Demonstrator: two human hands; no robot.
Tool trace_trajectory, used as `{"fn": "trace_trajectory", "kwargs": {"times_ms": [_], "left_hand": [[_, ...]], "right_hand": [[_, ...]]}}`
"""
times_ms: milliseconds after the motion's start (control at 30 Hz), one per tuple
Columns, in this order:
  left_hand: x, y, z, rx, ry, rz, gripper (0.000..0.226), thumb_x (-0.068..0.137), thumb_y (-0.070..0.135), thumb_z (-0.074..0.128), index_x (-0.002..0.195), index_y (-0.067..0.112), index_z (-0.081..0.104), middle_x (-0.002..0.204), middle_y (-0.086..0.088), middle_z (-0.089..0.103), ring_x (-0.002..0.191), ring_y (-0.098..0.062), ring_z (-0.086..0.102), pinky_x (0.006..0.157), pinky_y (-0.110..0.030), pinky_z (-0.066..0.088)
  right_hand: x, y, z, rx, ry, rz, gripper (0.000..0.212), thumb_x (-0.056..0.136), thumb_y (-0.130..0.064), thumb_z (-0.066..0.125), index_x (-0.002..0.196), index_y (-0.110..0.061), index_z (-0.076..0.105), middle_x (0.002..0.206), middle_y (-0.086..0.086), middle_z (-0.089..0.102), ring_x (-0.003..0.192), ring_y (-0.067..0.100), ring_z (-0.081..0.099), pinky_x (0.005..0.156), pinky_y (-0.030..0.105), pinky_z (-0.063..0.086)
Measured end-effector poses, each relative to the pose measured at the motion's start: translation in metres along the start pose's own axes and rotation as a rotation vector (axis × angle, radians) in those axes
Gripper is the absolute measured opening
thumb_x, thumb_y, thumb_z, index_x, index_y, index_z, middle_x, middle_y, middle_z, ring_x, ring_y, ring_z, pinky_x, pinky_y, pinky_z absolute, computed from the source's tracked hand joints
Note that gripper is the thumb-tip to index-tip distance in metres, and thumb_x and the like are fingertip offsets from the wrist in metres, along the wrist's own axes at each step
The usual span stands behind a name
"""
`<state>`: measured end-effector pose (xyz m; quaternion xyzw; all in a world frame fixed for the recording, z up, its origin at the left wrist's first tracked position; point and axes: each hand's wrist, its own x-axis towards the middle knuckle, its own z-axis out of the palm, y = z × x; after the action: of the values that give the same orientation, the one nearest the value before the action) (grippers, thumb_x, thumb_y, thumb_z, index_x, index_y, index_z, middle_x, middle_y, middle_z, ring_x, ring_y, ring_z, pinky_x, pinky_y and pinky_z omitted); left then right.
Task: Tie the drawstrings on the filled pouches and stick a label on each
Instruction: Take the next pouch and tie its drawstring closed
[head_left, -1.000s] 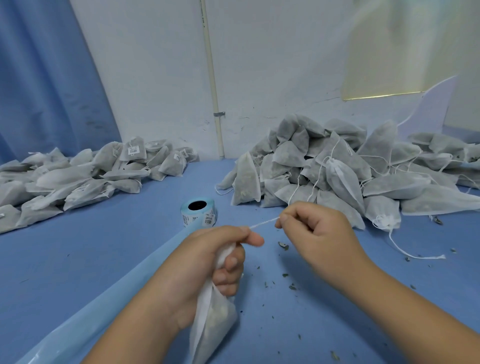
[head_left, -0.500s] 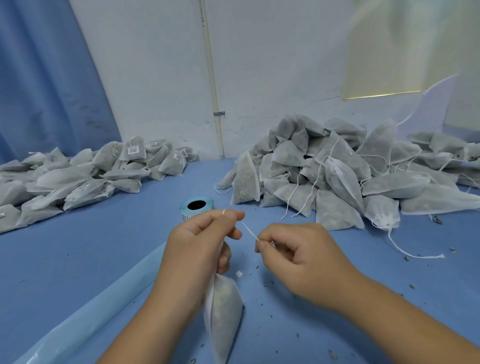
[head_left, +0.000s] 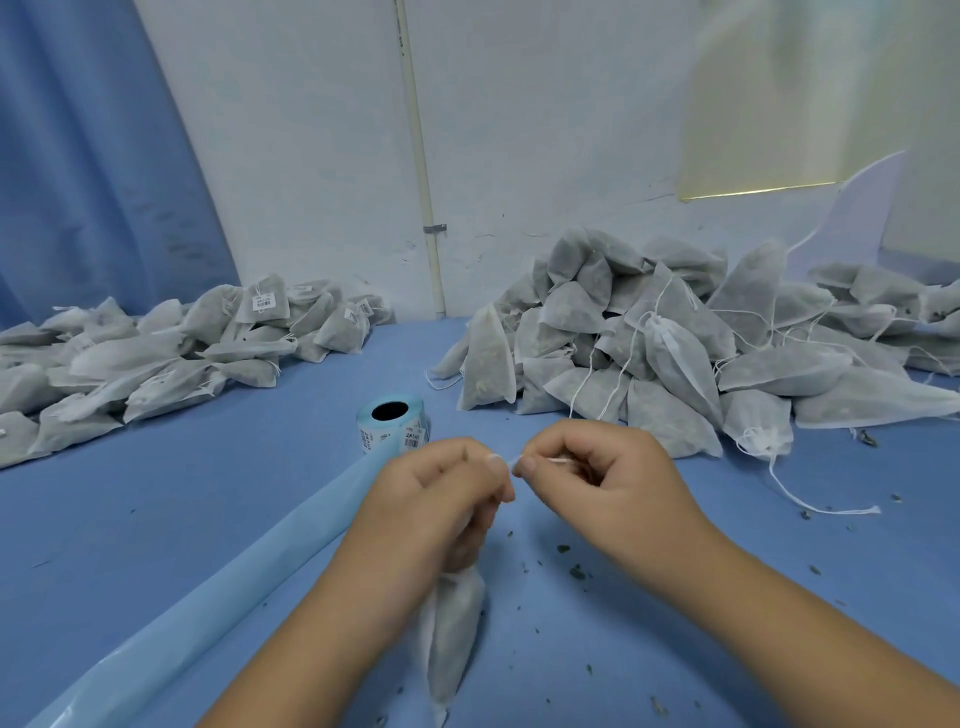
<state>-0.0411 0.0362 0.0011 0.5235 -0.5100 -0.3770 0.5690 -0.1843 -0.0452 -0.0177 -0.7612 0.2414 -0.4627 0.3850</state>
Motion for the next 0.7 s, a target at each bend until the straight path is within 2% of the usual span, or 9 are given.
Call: {"fn": "trace_trajectory", "kwargs": {"times_ms": [100, 200, 300, 367, 400, 467, 533, 567, 700], "left_hand": [[0.002, 0.004, -0.005, -0.486, -0.161, -0.264, 0.013, 0.069, 0.016, 0.060, 0.057, 0.015, 0.056, 0.056, 0.002, 0.038, 0.039, -0.009, 0.025, 0.039, -0.019, 0.021], [0.006, 0.000, -0.009, -0.690, -0.243, -0.429, 0.013, 0.069, 0.017, 0.058, 0.057, 0.012, 0.054, 0.055, 0.003, 0.035, 0.036, -0.009, 0.026, 0.036, -0.019, 0.022], [0.011, -0.005, -0.010, -0.734, -0.275, -0.507, 0.012, 0.069, 0.017, 0.056, 0.058, 0.012, 0.053, 0.055, 0.003, 0.035, 0.036, -0.010, 0.027, 0.038, -0.019, 0.020], [0.011, -0.007, -0.009, -0.724, -0.275, -0.521, 0.012, 0.070, 0.016, 0.055, 0.058, 0.012, 0.052, 0.055, 0.003, 0.035, 0.035, -0.010, 0.027, 0.038, -0.018, 0.021], [0.011, -0.007, -0.008, -0.717, -0.272, -0.519, 0.012, 0.069, 0.016, 0.055, 0.059, 0.012, 0.053, 0.055, 0.003, 0.035, 0.035, -0.010, 0.028, 0.037, -0.018, 0.022], [0.010, -0.007, -0.007, -0.709, -0.265, -0.504, 0.010, 0.068, 0.016, 0.056, 0.059, 0.013, 0.053, 0.055, 0.003, 0.036, 0.035, -0.010, 0.028, 0.036, -0.018, 0.023], [0.009, -0.007, -0.006, -0.694, -0.255, -0.482, 0.011, 0.069, 0.016, 0.055, 0.058, 0.013, 0.053, 0.055, 0.003, 0.035, 0.036, -0.009, 0.027, 0.036, -0.019, 0.022], [0.009, -0.007, -0.005, -0.687, -0.250, -0.470, 0.012, 0.070, 0.017, 0.055, 0.059, 0.013, 0.053, 0.055, 0.004, 0.035, 0.036, -0.009, 0.027, 0.036, -0.019, 0.022], [0.009, -0.009, -0.002, -0.642, -0.225, -0.416, 0.015, 0.073, 0.019, 0.056, 0.059, 0.014, 0.052, 0.055, 0.003, 0.035, 0.036, -0.008, 0.026, 0.036, -0.018, 0.023]], "right_hand": [[0.002, -0.002, -0.001, 0.081, -0.051, 0.098, 0.017, 0.083, -0.023, 0.064, 0.067, -0.020, 0.070, 0.050, -0.004, 0.037, 0.050, 0.013, 0.032, 0.047, 0.020, 0.029], [0.004, 0.001, -0.001, -0.020, -0.093, 0.179, 0.017, 0.083, -0.029, 0.063, 0.068, -0.022, 0.070, 0.054, -0.002, 0.048, 0.054, 0.014, 0.042, 0.051, 0.025, 0.036], [0.003, 0.008, 0.003, -0.329, -0.046, 0.089, 0.011, 0.086, -0.023, 0.062, 0.076, -0.024, 0.067, 0.070, -0.013, 0.059, 0.063, 0.005, 0.051, 0.062, 0.016, 0.039], [0.002, 0.006, 0.004, -0.441, 0.076, -0.018, 0.007, 0.086, -0.021, 0.063, 0.089, -0.026, 0.065, 0.086, -0.014, 0.056, 0.078, 0.005, 0.053, 0.068, 0.011, 0.037], [0.002, 0.002, 0.002, -0.444, 0.161, -0.096, 0.008, 0.085, -0.020, 0.062, 0.091, -0.024, 0.064, 0.088, -0.013, 0.054, 0.079, 0.005, 0.052, 0.069, 0.010, 0.036], [0.001, -0.009, -0.002, -0.449, 0.279, -0.314, 0.008, 0.081, -0.021, 0.058, 0.085, -0.016, 0.063, 0.080, -0.006, 0.052, 0.073, 0.005, 0.049, 0.066, 0.012, 0.036], [-0.003, -0.018, -0.002, -0.387, 0.242, -0.435, 0.009, 0.079, -0.020, 0.056, 0.074, -0.014, 0.061, 0.069, -0.008, 0.049, 0.064, 0.005, 0.045, 0.060, 0.014, 0.036], [-0.005, -0.022, 0.001, -0.312, 0.185, -0.399, 0.009, 0.079, -0.020, 0.057, 0.070, -0.016, 0.060, 0.064, -0.010, 0.048, 0.059, 0.007, 0.045, 0.056, 0.014, 0.036], [-0.008, -0.020, 0.014, -0.120, 0.021, -0.064, 0.012, 0.076, -0.017, 0.066, 0.064, -0.017, 0.064, 0.053, -0.007, 0.052, 0.048, 0.008, 0.042, 0.048, 0.018, 0.036]]}}
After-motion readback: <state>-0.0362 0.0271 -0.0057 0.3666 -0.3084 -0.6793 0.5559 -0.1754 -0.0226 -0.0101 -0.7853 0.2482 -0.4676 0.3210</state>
